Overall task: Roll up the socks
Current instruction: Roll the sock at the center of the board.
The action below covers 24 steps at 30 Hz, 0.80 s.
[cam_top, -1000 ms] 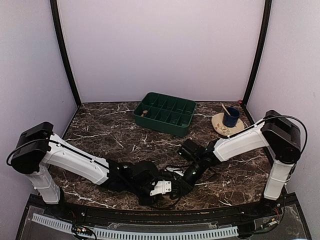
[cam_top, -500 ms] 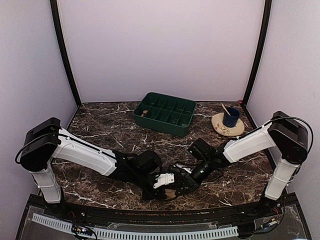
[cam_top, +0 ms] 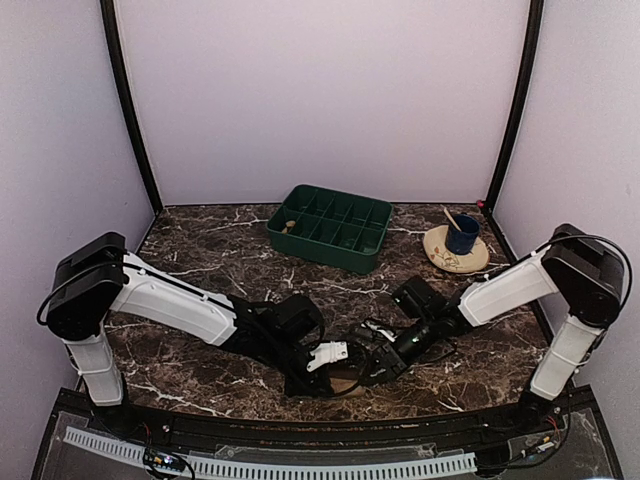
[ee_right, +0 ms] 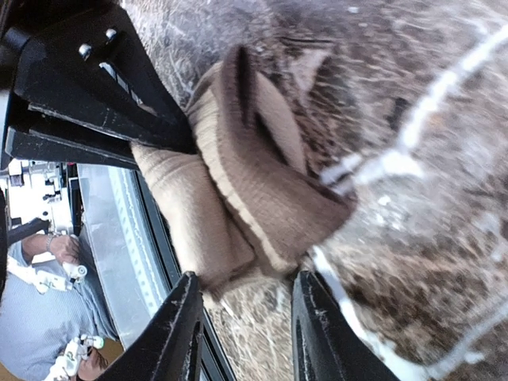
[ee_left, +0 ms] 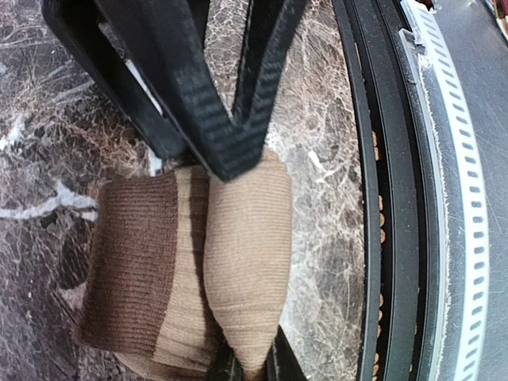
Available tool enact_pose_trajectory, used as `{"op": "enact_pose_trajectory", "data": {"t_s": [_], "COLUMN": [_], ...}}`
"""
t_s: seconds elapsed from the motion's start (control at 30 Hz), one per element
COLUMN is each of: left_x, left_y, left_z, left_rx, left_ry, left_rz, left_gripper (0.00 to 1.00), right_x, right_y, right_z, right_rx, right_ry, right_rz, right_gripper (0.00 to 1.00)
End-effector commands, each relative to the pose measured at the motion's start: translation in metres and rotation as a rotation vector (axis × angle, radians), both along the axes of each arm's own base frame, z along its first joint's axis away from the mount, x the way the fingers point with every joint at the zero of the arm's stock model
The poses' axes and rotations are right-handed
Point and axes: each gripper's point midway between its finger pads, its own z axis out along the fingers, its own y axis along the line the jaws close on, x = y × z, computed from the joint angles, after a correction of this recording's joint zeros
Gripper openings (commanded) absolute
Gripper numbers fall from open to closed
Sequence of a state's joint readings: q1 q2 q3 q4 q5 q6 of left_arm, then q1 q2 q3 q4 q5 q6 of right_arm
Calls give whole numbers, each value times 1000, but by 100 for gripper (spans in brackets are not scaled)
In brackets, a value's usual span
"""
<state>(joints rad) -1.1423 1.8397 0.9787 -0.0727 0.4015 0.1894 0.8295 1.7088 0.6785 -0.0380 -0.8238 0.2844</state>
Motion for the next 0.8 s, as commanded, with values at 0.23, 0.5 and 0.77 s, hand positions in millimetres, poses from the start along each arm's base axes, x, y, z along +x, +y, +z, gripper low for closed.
{"op": "enact_pose_trajectory", "data": {"t_s": [0.23, 0.5, 0.77], "left_x": [-15, -18, -10], "left_y": [45, 52, 53], "left_z": [-46, -51, -53], "left_rx": [233, 271, 262], "left_ry": [190, 385, 521], "left_rz": [29, 48, 83], "left_gripper": [0, 0, 0], "right_x": [38, 56, 43], "right_y": [-23, -42, -34], "right_z": [2, 22, 38], "right_rx": [-69, -96, -136], "right_ry": [-143, -342, -552], "right_rz": [-211, -335, -293], "right_gripper": [37, 37, 37]}}
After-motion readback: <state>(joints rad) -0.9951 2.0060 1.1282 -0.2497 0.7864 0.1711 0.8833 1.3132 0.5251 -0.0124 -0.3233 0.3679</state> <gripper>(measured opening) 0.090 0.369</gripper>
